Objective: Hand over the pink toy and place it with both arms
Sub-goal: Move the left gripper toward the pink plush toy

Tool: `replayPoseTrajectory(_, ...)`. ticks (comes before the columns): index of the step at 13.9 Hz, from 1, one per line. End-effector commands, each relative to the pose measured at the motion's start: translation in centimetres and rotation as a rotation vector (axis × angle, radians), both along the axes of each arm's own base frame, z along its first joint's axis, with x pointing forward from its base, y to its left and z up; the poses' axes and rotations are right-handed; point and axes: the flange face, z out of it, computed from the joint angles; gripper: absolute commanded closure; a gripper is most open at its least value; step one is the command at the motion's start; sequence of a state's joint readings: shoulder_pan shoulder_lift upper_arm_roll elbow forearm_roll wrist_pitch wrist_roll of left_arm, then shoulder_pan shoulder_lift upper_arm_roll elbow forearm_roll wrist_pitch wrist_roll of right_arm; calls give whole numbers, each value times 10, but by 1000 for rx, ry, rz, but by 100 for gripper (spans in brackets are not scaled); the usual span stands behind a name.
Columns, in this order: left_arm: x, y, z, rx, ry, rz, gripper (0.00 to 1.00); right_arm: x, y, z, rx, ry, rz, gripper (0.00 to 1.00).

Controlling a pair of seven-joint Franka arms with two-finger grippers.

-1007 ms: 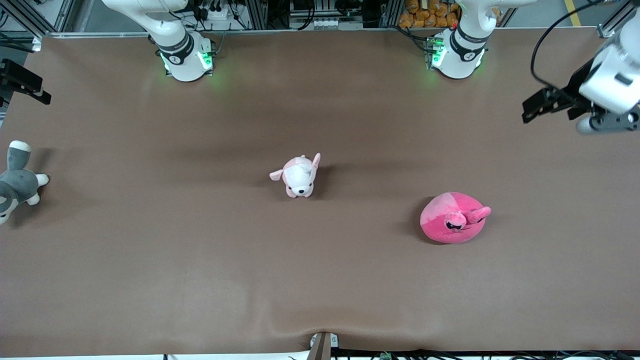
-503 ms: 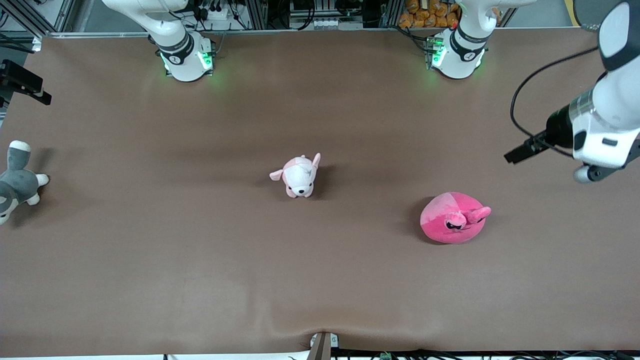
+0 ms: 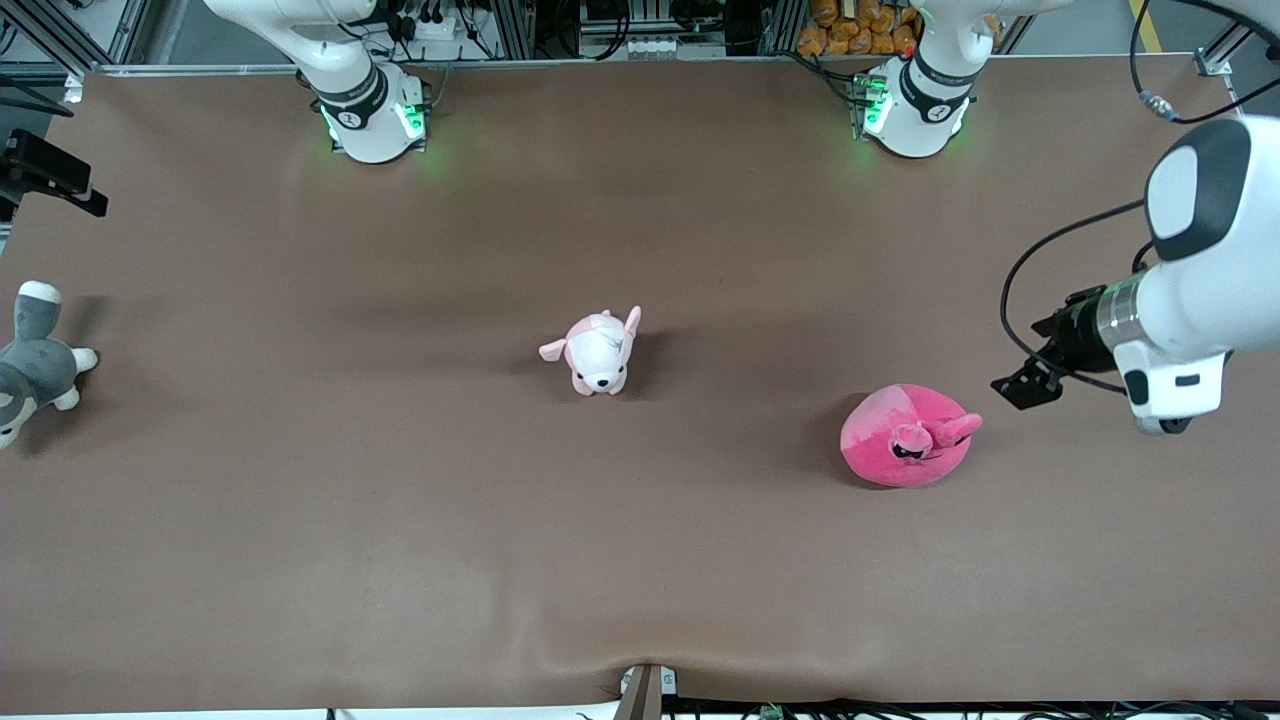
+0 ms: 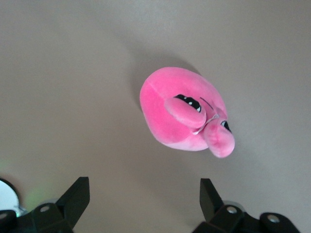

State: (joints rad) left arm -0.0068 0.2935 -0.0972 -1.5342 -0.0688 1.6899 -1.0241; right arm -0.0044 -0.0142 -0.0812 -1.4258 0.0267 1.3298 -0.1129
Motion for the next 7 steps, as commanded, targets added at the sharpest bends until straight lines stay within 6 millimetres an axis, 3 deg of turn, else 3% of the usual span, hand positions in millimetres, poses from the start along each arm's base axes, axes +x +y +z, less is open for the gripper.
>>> replayPoseTrajectory(1, 0, 16, -14, -56, -33, 117, 0, 1, -3, 1, 9, 0, 9, 0)
replayPoseTrajectory(7, 1, 37, -63, -128, -48, 385, 0, 1, -4, 0, 9, 1, 8, 0)
